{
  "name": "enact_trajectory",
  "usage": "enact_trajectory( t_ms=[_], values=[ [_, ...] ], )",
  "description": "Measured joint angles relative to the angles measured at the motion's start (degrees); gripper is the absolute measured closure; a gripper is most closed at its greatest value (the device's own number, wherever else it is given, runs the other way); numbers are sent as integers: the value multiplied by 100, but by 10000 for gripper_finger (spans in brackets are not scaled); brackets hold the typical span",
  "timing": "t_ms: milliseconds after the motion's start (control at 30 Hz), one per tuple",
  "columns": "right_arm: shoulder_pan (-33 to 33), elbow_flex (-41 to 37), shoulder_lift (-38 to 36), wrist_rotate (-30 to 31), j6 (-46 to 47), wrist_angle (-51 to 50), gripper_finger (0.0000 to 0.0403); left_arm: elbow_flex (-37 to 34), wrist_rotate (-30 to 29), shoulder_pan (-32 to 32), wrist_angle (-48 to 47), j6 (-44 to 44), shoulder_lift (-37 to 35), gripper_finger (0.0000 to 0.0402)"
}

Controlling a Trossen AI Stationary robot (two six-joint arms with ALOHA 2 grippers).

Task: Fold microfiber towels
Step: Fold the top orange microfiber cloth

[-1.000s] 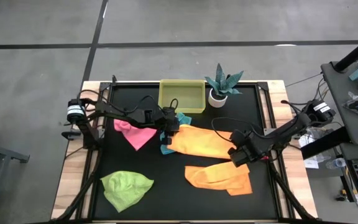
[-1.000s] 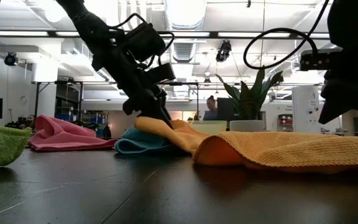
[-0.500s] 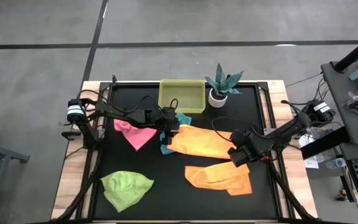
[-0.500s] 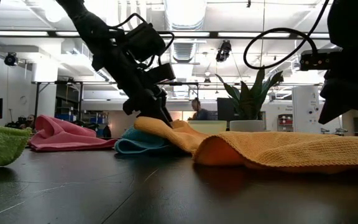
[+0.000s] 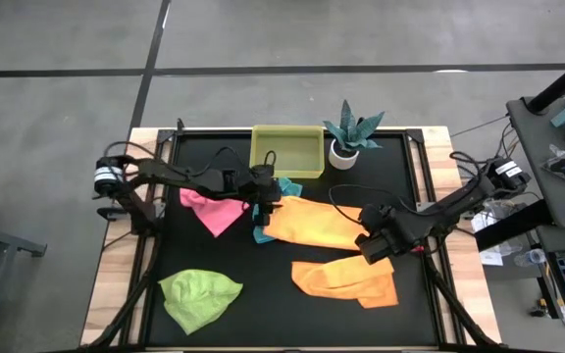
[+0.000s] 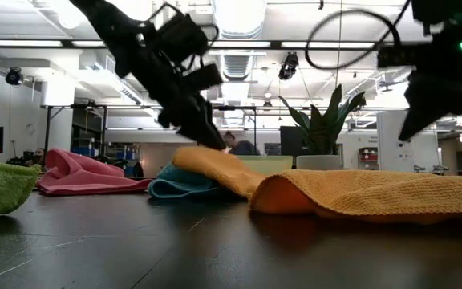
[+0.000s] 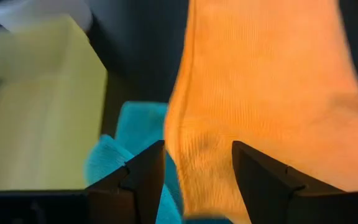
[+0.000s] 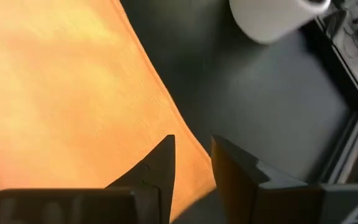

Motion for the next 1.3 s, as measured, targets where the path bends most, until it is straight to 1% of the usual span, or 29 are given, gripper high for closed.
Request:
enact_trajectory(
  t_ms=[133,267,367,500,600,700,800,1100,1200,1300],
  values=[
    [0,504,-5,72,-256,25,316,-16,-2,-45,22,0,-445,230],
    [0,909,5,75,-430,167,326,-200,-2,-146,92,2,-824,231],
    [-1,986,5,75,-778,689,333,-419,-2,-269,232,25,-1078,231],
    [-71,940,48,4,-1320,1526,349,-768,-1,-409,874,215,-1329,231],
    [-187,851,165,-65,-1544,1953,370,-925,0,-431,1353,335,-1507,231],
    [-362,746,347,-344,-1714,2258,390,-1011,-2,-430,1485,414,-1690,231],
    [-606,582,605,-607,-1916,2521,394,-1005,-2,-430,1500,498,-1896,231],
    [-1475,350,1573,-1218,-2490,2623,394,-1052,-2,-430,1589,493,-2603,231],
    [-1623,316,1801,-1421,-2835,2587,394,-1163,-2,-430,1552,475,-2778,231],
    [-1694,309,1954,-1394,-3181,2328,394,-1227,-2,-430,1559,467,-2852,230]
  ],
)
